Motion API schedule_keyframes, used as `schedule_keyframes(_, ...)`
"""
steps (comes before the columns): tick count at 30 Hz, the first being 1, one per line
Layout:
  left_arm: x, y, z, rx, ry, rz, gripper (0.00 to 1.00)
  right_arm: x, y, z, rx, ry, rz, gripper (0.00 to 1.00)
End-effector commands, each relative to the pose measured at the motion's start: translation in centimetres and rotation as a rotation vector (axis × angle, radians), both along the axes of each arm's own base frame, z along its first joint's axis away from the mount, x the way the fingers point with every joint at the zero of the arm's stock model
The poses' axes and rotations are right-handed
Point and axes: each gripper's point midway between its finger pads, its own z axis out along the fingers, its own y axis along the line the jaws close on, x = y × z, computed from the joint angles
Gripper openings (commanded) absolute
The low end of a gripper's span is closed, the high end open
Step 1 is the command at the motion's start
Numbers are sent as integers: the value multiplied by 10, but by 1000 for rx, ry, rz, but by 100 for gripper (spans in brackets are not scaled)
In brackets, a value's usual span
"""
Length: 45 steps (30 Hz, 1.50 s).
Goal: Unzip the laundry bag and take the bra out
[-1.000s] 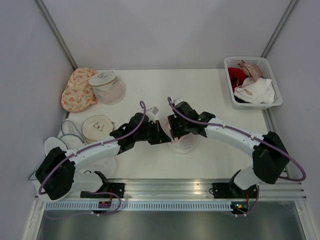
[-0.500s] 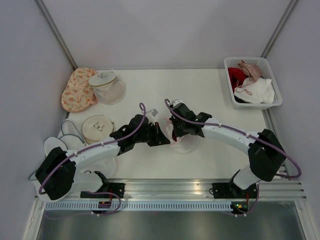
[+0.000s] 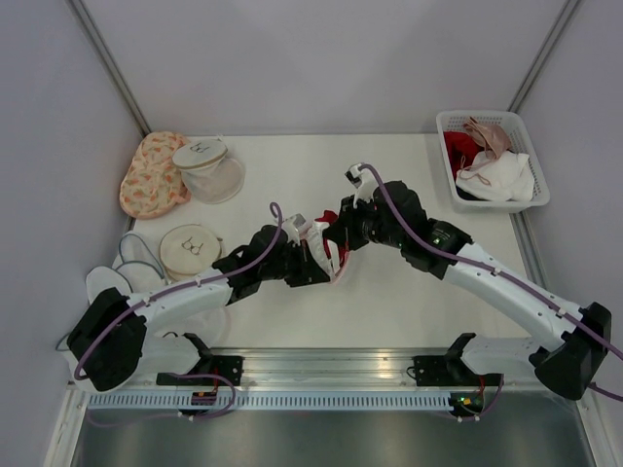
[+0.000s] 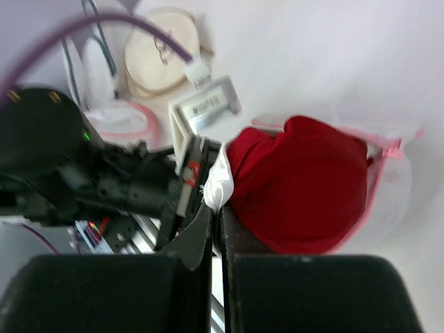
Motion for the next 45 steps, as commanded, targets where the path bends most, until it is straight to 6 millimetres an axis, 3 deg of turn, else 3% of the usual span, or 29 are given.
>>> schedule_keyframes(1, -1, 0, 13, -41, -23, 16, 2, 15, 10, 100, 259, -169, -20, 1)
schedule_keyframes(4, -2, 4, 14, -36, -30, 25, 2, 34, -7, 152, 319, -284, -146, 0)
schedule_keyframes(6, -4, 7, 12, -28, -29, 27, 2, 48, -19, 162, 280, -317, -224, 0)
schedule_keyframes(7, -4, 8, 13, -29, -32, 30, 2, 52, -26, 184, 288, -354, -254, 1)
schedule_keyframes(9, -5, 11, 11, -23, -29, 36, 2, 69, -37, 182, 209, -376, -335, 0)
schedule_keyframes(10, -6, 11, 11, -25, -32, 33, 2, 72, -43, 197, 212, -402, -361, 0)
schedule_keyframes(13, -8, 13, 10, -24, -29, 38, 2, 84, -54, 208, 184, -440, -402, 0)
schedule_keyframes(17, -8, 16, 10, -23, -34, 52, 2, 86, -60, 207, 168, -422, -384, 0)
schedule_keyframes(21, -7, 16, 10, -19, -32, 50, 2, 81, -58, 178, 123, -362, -352, 0)
schedule_keyframes(24, -7, 16, 11, -17, -35, 52, 2, 80, -68, 153, 54, -337, -379, 0)
schedule_keyframes(27, -7, 21, 7, 8, -30, 63, 2, 74, -86, 161, 42, -376, -424, 0)
schedule_keyframes(30, -7, 24, 7, 19, -35, 72, 2, 68, -99, 183, 62, -421, -437, 0)
schedule_keyframes(37, -6, 24, 6, 21, -30, 76, 2, 53, -86, 204, 95, -423, -330, 0)
schedule_keyframes(41, -6, 24, 6, 24, -30, 74, 2, 52, -93, 220, 92, -457, -344, 0)
schedule_keyframes(45, -6, 24, 6, 27, -29, 73, 2, 56, -117, 262, 95, -551, -449, 0)
